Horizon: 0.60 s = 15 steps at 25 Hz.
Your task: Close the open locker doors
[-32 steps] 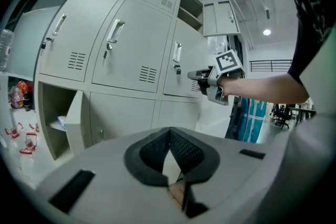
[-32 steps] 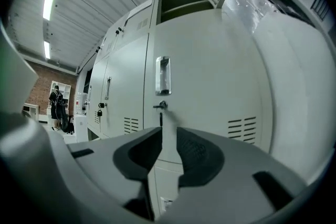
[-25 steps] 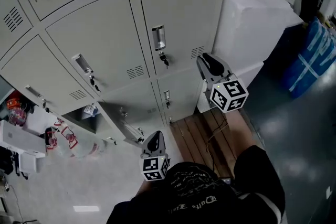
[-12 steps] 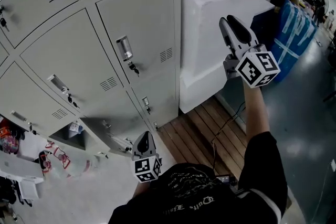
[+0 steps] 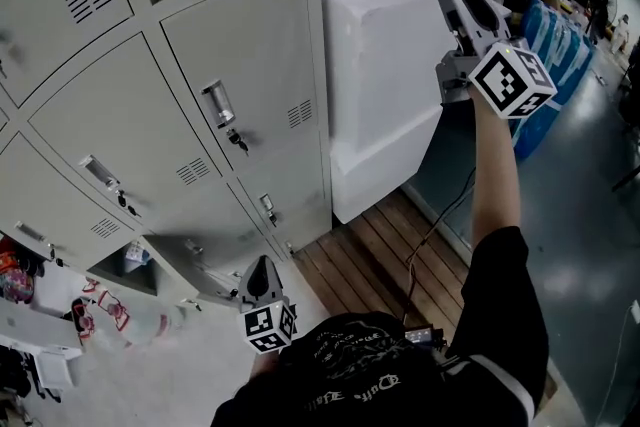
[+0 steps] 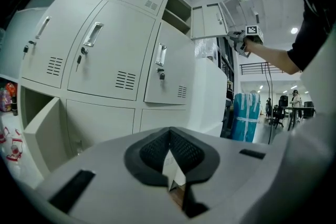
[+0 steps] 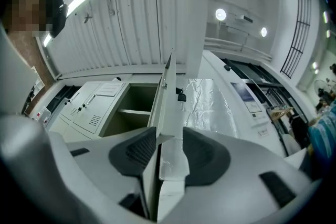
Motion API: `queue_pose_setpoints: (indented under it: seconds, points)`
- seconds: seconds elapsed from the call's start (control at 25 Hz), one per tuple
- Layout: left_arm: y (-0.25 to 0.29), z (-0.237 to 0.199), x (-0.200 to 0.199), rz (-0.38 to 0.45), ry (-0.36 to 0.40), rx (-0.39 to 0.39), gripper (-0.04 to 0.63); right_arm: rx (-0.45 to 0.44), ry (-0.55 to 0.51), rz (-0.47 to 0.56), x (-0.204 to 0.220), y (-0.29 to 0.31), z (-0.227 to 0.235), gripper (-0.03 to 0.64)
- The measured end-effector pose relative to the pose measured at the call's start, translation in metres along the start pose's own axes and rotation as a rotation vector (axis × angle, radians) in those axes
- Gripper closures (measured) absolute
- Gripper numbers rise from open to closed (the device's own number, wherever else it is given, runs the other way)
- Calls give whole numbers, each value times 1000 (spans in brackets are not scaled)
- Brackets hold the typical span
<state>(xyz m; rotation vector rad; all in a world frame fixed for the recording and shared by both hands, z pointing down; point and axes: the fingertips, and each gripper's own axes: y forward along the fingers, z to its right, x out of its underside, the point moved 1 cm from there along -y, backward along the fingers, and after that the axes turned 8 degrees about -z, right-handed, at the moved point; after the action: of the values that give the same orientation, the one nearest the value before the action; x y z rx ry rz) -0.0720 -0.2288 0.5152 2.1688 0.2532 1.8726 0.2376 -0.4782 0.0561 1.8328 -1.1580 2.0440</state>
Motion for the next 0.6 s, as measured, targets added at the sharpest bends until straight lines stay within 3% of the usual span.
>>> queue_pose_setpoints:
  seconds: [0.24,0.6]
  points:
    - [2,2,1,-6,7,-1,588,14,-75,9,-10,6,2,492]
    - [-3,-7,11,-22,-2,-23,588,-21,-67,48,-12,-2,-14,517]
